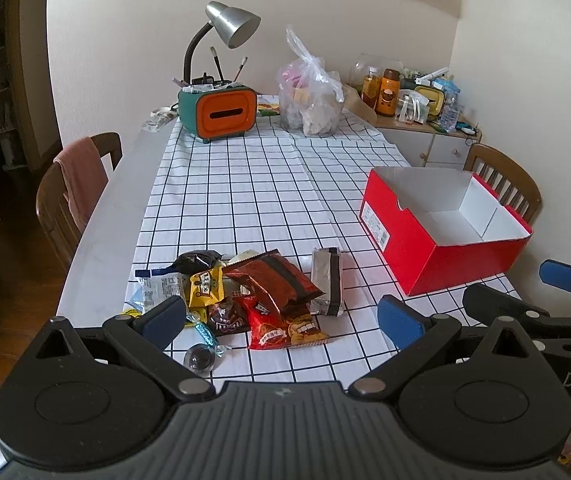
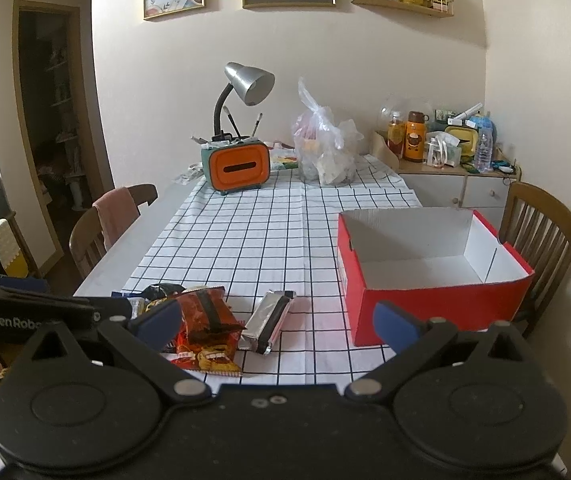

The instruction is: Organize snacks

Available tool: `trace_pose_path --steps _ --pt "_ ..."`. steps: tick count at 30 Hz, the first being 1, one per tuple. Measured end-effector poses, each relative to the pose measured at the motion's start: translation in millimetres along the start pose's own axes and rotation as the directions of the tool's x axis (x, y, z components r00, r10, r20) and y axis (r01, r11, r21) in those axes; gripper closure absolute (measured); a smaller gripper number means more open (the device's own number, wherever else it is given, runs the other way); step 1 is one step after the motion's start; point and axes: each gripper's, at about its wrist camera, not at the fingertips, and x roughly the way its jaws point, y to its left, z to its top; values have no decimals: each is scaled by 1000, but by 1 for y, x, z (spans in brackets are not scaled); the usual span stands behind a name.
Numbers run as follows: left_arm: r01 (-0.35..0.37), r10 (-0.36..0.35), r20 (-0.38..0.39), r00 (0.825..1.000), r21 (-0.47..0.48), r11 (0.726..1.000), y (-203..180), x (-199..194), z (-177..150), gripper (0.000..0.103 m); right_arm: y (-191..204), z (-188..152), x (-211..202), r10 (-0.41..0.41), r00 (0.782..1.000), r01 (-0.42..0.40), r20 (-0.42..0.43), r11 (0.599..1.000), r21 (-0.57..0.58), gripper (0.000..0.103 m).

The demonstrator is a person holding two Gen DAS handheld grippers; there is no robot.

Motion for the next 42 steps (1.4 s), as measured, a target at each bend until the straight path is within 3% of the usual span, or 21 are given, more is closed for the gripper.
trace_pose_path --steps 18,24,32,42 --pt "-42 41 -42 998 -27 999 10 24 5 0 -1 3 26 62 998 -62 -12 998 -27 1" --pt "-73 68 -91 993 -52 996 18 46 5 0 0 3 55 102 992 -106 -75 993 -56 2" --pt "-148 143 -128 981 -35 988 36 72 -5 0 -18 -5 105 102 980 -105 -169 994 -7 7" --pt "-177 165 -162 973 -57 983 46 92 -11 1 -28 -3 175 94 956 -88 -279 995 37 16"
